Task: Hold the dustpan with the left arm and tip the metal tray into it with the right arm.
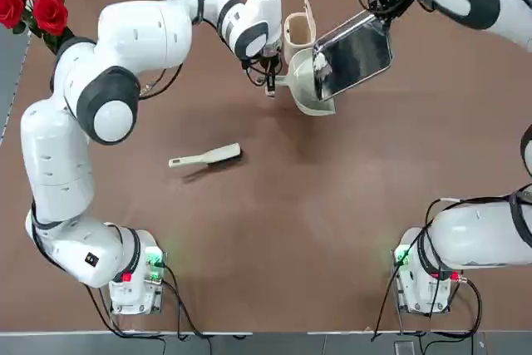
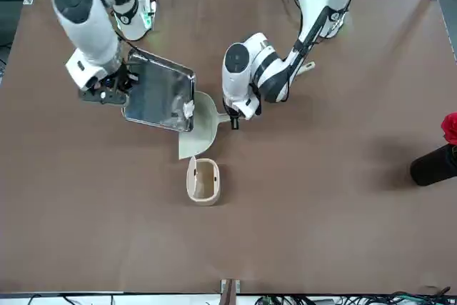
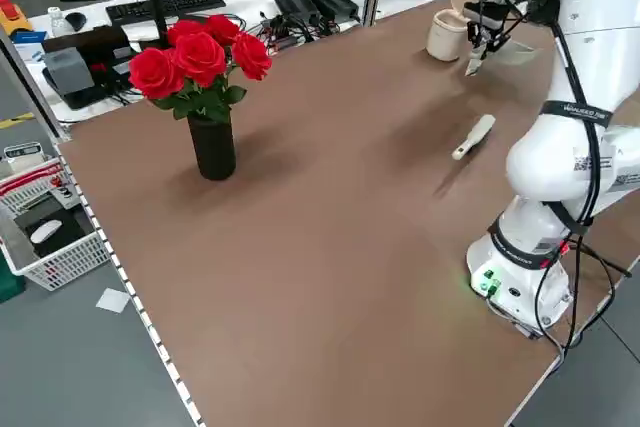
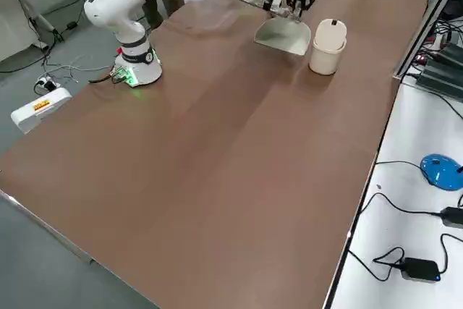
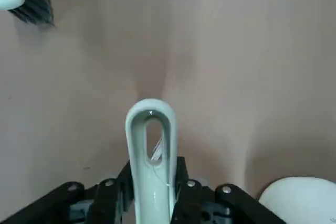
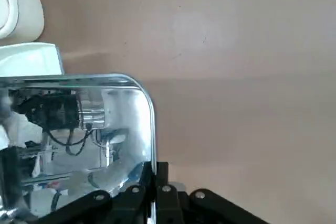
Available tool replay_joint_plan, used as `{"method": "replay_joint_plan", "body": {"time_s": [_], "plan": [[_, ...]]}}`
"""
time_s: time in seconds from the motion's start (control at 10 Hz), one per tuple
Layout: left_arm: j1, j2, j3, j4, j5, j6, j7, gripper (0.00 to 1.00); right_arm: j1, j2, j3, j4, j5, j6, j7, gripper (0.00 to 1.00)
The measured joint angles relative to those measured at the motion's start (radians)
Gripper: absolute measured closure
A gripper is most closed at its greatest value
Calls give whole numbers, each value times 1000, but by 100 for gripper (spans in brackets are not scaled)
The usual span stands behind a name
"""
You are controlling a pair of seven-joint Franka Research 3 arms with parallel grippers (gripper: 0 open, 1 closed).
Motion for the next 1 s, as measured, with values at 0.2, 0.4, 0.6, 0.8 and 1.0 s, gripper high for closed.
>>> {"method": "replay_joint_plan", "body": {"time_s": [0.2,0.4,0.6,0.8,1.0], "plan": [[1,0,3,2,0,-1,0,68,0,33,58,50,-83,-34,50,95],[1,0,3,3,0,-2,0,68,8,93,135,121,-196,-55,98,95],[1,0,3,3,0,-3,0,68,53,136,157,159,-313,-78,116,95],[1,0,3,4,0,-3,0,68,99,160,159,167,-427,-89,121,95],[2,0,4,5,0,-3,0,68,133,180,159,190,-509,-111,126,95]]}}
